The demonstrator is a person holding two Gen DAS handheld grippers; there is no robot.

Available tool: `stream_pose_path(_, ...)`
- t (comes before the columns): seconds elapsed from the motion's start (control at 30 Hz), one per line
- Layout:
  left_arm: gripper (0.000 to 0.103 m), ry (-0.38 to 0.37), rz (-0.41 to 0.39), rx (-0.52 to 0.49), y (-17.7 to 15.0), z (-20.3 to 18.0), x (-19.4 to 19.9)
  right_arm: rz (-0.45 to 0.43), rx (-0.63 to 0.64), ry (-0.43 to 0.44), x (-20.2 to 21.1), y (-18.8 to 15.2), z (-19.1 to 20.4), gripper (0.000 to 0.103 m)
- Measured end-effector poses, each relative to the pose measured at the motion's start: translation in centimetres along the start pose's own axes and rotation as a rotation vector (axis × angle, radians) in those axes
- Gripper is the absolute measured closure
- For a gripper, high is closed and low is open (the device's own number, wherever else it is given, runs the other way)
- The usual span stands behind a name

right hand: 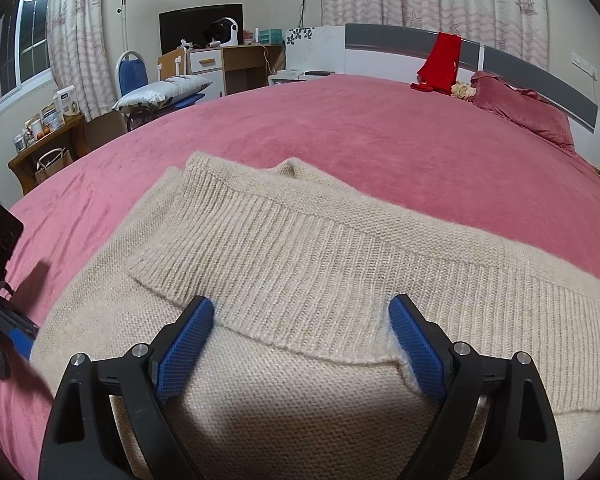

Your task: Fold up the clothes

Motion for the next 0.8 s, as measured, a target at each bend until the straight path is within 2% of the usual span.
stream_pose_path(0.1,0.058,0.182,-0.275,-0.019,2.7,0.4,4.9,0.005,0.010,-0.009,-0.1,0.0,0.0,0.011)
stream_pose_path(0.17,0.055,0.200,-0.463,0.038,4.1,0.2,7.7,0.008,0.014,-0.013,-0.1,0.1,0.1,0.011)
stream_pose_path(0.23,0.054,0.166,-0.559,0.013,4.9,-1.5,8.2,0.012,0.011,-0.010,0.1,0.2,0.1,0.011)
stream_pose_path(0.3,0.054,0.162,-0.537,-0.071,4.9,-3.7,6.2,0.032,0.020,-0.012,0.6,0.3,0.1,0.011)
stream_pose_path(0.4,0.054,0.237,-0.369,-0.200,4.2,-5.7,0.5,0.074,0.072,0.007,3.0,0.7,-0.1,0.011)
stream_pose_path(0.47,0.054,0.310,-0.262,-0.277,3.8,-6.2,-2.9,0.049,0.009,0.046,6.1,0.3,-1.7,0.011)
stream_pose_path(0.5,0.054,0.327,-0.241,-0.288,3.7,-6.3,-3.9,0.044,-0.032,0.068,7.5,-0.1,-2.8,0.010)
stream_pose_path(0.57,0.054,0.321,-0.236,-0.270,4.1,-6.5,-4.5,0.057,-0.123,0.100,10.2,-1.3,-5.8,0.010)
stream_pose_path(0.67,0.054,0.327,-0.294,-0.194,5.2,-5.3,-3.3,0.128,-0.289,0.121,13.3,-3.5,-11.9,0.010)
stream_pose_path(0.7,0.054,0.336,-0.316,-0.161,5.5,-4.6,-2.7,0.151,-0.390,0.118,14.5,-4.5,-15.1,0.010)
stream_pose_path(0.8,0.054,0.358,-0.387,-0.040,6.5,-2.2,-0.7,0.121,-0.622,0.106,17.4,-6.6,-23.1,0.010)
Point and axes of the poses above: each gripper's, at about its wrist camera, not at the fingertips, and x roughly against the way its jaws point, z to its left, y to its top, the point moved 10 cm from there along -x, roughly the way its jaws point, and after that the axes turned 2 degrees about -z, right-handed, at the moved point
